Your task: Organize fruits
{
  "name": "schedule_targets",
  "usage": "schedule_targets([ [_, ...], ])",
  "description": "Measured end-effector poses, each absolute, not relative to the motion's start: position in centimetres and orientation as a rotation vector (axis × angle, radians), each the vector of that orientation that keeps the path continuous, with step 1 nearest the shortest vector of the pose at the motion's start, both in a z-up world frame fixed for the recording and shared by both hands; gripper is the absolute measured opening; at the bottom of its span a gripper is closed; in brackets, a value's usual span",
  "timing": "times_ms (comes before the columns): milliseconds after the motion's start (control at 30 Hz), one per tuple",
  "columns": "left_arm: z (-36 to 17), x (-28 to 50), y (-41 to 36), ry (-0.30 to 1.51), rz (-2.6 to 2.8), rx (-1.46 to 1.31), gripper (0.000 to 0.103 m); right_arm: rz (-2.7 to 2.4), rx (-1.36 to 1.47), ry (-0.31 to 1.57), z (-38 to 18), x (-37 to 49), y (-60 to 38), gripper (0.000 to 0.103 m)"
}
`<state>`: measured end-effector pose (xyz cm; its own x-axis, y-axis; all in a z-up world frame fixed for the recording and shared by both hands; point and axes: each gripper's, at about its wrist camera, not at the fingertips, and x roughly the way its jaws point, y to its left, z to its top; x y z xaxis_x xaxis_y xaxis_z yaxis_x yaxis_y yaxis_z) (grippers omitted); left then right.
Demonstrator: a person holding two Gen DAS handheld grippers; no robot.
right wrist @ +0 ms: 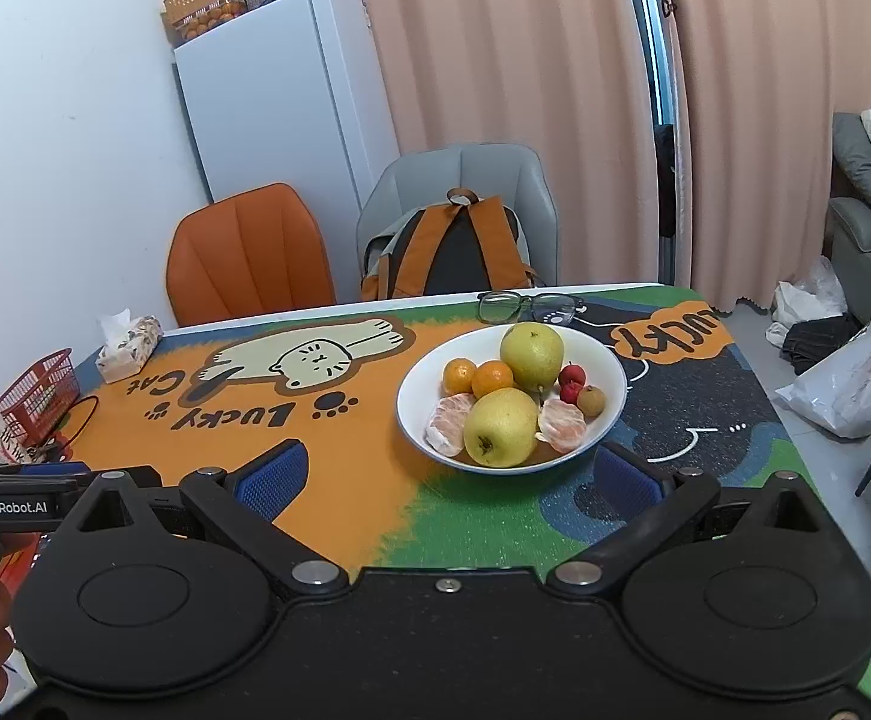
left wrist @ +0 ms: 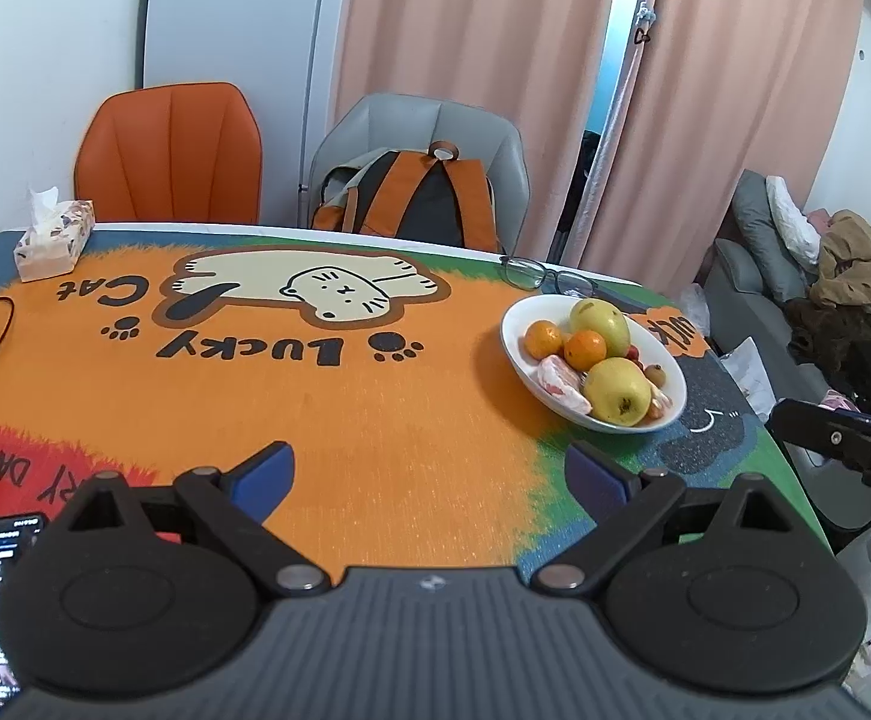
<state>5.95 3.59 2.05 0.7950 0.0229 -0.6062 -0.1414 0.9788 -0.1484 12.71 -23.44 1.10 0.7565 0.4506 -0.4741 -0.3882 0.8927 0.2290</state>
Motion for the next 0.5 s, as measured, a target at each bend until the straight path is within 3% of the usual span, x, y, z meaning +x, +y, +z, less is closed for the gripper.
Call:
schedule_targets([
  [500,3.0,2.2,2.2,0.609,0.071,-0.166,0.097,0.463,0.114,0.505,1.9,8.7,-24.6,0.103],
])
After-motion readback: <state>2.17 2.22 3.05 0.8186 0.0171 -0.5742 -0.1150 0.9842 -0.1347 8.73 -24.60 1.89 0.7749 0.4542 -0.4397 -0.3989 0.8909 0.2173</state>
